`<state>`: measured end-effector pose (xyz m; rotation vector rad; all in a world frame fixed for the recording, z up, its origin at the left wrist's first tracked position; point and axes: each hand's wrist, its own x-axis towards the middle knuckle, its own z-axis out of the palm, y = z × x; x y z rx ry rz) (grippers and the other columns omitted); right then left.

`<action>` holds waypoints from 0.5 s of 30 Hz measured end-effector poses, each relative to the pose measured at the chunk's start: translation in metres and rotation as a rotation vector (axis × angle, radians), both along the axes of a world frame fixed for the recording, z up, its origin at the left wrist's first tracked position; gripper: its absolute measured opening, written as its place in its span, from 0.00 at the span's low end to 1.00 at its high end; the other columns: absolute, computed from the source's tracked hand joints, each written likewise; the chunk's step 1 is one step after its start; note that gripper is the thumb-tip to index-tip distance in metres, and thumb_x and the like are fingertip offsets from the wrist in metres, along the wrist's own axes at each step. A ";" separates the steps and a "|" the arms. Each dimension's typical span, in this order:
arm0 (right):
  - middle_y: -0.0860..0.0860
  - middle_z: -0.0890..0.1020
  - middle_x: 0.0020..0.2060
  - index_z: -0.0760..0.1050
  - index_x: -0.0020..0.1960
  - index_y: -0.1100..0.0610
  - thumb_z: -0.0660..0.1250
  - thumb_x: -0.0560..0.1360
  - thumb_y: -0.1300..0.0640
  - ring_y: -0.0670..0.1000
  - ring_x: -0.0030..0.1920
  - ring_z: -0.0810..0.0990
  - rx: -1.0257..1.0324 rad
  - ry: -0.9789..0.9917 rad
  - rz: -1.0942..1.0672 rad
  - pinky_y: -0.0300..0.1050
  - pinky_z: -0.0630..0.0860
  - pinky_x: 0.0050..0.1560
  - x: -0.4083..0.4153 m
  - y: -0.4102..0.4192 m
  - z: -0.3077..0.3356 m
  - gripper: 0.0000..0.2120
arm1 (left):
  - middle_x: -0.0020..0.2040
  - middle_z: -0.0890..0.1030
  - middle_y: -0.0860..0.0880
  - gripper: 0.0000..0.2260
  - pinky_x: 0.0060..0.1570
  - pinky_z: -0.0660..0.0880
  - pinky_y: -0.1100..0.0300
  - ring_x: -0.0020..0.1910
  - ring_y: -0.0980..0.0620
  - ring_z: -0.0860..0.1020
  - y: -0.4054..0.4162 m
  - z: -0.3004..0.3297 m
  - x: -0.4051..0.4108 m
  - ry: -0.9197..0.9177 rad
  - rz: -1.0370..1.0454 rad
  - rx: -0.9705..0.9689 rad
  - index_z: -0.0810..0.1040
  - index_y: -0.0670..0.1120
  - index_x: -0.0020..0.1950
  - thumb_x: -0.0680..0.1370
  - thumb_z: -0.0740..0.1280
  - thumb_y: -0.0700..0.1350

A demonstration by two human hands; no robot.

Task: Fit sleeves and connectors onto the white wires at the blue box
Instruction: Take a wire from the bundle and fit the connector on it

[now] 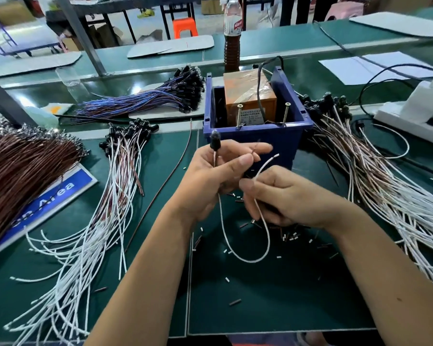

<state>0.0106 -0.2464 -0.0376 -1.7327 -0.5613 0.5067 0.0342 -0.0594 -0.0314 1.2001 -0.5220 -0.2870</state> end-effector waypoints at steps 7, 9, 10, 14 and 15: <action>0.49 0.71 0.20 0.78 0.33 0.53 0.60 0.86 0.43 0.47 0.20 0.64 -0.122 0.036 -0.084 0.36 0.63 0.23 -0.005 0.010 -0.002 0.26 | 0.54 0.84 0.36 0.04 0.30 0.82 0.54 0.45 0.42 0.85 -0.004 -0.004 -0.001 0.085 -0.001 0.062 0.82 0.38 0.50 0.80 0.68 0.38; 0.50 0.71 0.20 0.79 0.33 0.54 0.59 0.86 0.44 0.47 0.19 0.64 -0.091 0.043 -0.118 0.36 0.62 0.22 -0.004 0.012 -0.001 0.26 | 0.55 0.83 0.34 0.05 0.30 0.81 0.57 0.40 0.44 0.85 -0.005 -0.004 0.000 0.099 0.032 0.071 0.82 0.37 0.51 0.79 0.69 0.39; 0.50 0.71 0.20 0.79 0.33 0.54 0.59 0.86 0.45 0.47 0.19 0.64 -0.072 0.045 -0.132 0.36 0.62 0.21 -0.003 0.012 -0.001 0.26 | 0.54 0.84 0.35 0.05 0.33 0.80 0.55 0.40 0.45 0.85 -0.005 -0.005 0.001 0.099 0.047 0.084 0.83 0.39 0.49 0.79 0.70 0.40; 0.51 0.72 0.20 0.80 0.34 0.55 0.61 0.84 0.42 0.47 0.18 0.63 -0.008 0.080 -0.158 0.36 0.61 0.20 -0.001 0.011 -0.003 0.25 | 0.49 0.86 0.43 0.04 0.44 0.74 0.51 0.43 0.46 0.83 -0.003 -0.008 0.004 0.119 0.065 0.112 0.86 0.45 0.46 0.77 0.71 0.42; 0.51 0.73 0.21 0.80 0.35 0.55 0.62 0.81 0.41 0.46 0.18 0.64 0.005 0.090 -0.156 0.36 0.61 0.20 -0.001 0.011 -0.003 0.24 | 0.49 0.86 0.44 0.04 0.43 0.75 0.52 0.43 0.46 0.83 -0.003 -0.009 0.005 0.131 0.066 0.107 0.86 0.45 0.46 0.76 0.71 0.42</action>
